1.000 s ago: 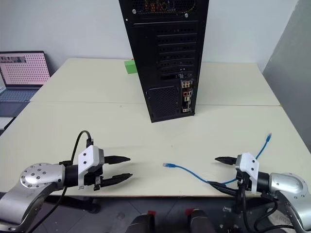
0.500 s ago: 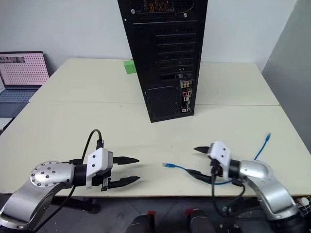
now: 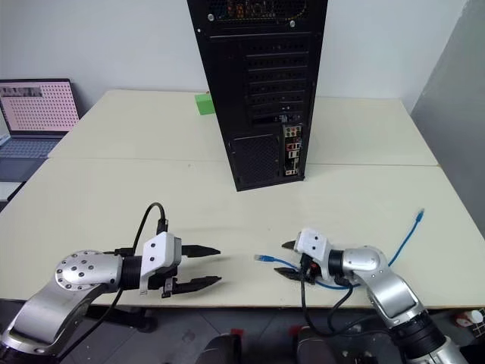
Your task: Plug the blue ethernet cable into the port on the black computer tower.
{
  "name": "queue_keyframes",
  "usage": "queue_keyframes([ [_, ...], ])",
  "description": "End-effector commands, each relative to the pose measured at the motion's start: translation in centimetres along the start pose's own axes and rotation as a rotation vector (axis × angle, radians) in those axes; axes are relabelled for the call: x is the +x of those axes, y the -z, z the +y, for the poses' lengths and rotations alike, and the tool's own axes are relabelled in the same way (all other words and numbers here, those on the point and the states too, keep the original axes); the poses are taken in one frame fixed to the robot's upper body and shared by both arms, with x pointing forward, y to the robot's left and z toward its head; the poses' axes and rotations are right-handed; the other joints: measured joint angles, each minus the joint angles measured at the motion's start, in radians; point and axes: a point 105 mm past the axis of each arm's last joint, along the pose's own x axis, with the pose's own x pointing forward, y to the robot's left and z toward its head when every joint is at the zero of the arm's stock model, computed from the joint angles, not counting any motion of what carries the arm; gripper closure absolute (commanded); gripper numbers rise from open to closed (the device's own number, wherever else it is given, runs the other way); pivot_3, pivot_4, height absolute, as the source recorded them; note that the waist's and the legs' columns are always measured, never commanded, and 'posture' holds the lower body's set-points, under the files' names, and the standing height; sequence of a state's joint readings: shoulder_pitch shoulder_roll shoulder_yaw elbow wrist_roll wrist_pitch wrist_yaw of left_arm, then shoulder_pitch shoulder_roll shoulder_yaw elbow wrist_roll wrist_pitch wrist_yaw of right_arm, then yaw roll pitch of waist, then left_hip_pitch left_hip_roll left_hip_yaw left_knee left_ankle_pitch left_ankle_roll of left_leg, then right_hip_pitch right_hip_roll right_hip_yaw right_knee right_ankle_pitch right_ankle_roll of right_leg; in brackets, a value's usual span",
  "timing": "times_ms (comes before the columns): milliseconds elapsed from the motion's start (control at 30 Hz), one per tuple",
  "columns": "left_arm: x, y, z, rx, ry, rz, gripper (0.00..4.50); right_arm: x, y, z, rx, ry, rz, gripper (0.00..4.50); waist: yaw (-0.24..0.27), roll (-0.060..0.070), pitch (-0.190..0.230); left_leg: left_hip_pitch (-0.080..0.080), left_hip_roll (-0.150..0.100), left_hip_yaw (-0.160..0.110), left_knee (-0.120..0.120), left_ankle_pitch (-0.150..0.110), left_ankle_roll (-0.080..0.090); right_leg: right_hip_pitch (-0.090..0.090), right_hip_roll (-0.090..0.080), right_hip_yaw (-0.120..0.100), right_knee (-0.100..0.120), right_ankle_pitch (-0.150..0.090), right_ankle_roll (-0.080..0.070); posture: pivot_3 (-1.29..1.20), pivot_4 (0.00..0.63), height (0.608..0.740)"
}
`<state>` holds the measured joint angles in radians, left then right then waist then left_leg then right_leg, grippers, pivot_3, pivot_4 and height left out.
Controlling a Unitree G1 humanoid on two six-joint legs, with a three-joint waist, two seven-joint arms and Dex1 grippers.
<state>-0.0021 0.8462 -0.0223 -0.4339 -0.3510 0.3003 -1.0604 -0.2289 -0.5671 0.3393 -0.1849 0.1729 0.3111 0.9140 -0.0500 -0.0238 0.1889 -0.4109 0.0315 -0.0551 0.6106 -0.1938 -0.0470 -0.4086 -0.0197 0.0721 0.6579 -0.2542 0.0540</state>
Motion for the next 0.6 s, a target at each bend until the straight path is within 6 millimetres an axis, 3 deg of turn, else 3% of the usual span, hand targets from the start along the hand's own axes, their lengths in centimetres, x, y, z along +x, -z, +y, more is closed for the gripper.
queue_keyframes([
  [33, 0.2, -0.8, -0.2, 0.026, 0.019, -0.033, 1.62, 0.0, -0.4, -0.2, -0.044, -0.008, 0.009, 2.56, 0.0, 0.0, 0.0, 0.0, 0.0, 0.0, 0.0, 0.0, 0.0, 0.0, 0.0, 0.0, 0.0, 0.0, 0.0, 0.0, 0.15, 0.74],
  [300, 0.5, -0.6, 0.0, 0.012, 0.025, -0.038, 1.62, -0.1, -0.2, -0.4, -0.071, -0.002, 0.033, 4.45, 0.0, 0.0, 0.0, 0.0, 0.0, 0.0, 0.0, 0.0, 0.0, 0.0, 0.0, 0.0, 0.001, 0.0, 0.0, 0.0, 0.15, 0.74],
  [600, 1.4, -0.3, 1.2, -0.01, 0.024, -0.065, 1.62, -0.8, -3.5, -0.5, -0.112, -0.036, -0.03, 4.45, 0.001, 0.0, 0.0, 0.0, 0.0, 0.0, 0.001, 0.0, 0.0, 0.0, 0.0, 0.0, 0.001, 0.0, 0.0, 0.0, 0.15, 0.74],
])
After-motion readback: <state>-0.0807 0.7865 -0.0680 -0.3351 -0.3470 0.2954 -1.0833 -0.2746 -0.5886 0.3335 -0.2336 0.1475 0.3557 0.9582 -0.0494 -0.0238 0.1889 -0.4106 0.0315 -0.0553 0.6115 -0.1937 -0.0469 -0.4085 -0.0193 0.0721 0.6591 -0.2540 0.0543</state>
